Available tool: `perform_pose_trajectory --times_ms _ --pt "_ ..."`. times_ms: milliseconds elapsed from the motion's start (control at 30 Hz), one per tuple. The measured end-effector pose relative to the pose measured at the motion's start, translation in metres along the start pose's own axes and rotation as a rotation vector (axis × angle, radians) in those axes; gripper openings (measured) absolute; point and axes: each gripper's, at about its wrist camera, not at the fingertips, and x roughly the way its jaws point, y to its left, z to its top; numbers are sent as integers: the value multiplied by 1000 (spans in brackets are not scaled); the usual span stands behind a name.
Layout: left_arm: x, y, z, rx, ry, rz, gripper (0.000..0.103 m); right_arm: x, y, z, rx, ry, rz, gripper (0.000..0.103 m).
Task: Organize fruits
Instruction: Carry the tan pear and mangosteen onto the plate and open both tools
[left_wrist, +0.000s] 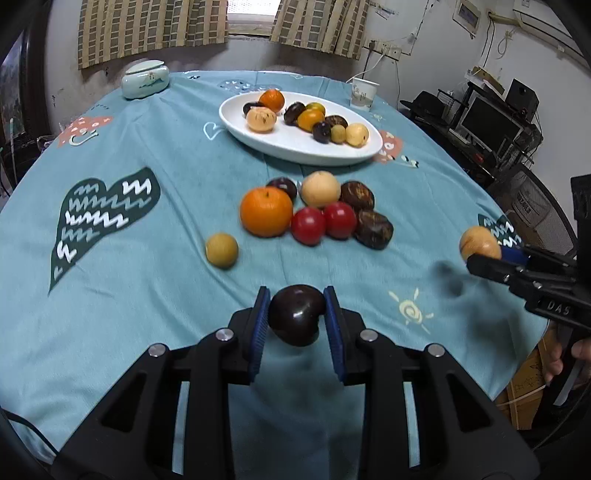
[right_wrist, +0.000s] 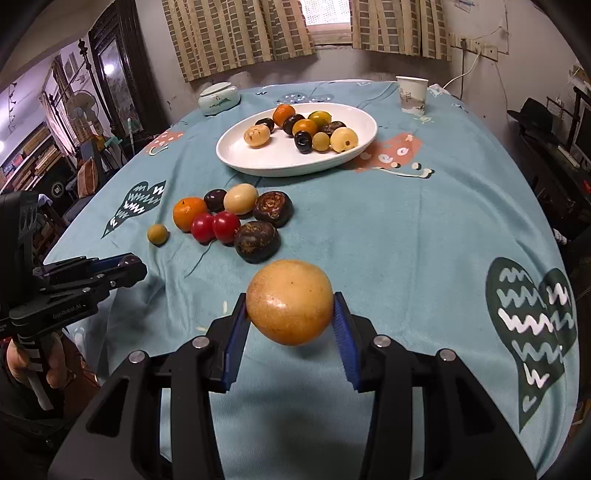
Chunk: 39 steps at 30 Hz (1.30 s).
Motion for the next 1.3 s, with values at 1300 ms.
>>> perform_pose_trajectory --times_ms 1300 --pt "123 49 229 -22 36 117 65 146 36 184 -241 11 -26 66"
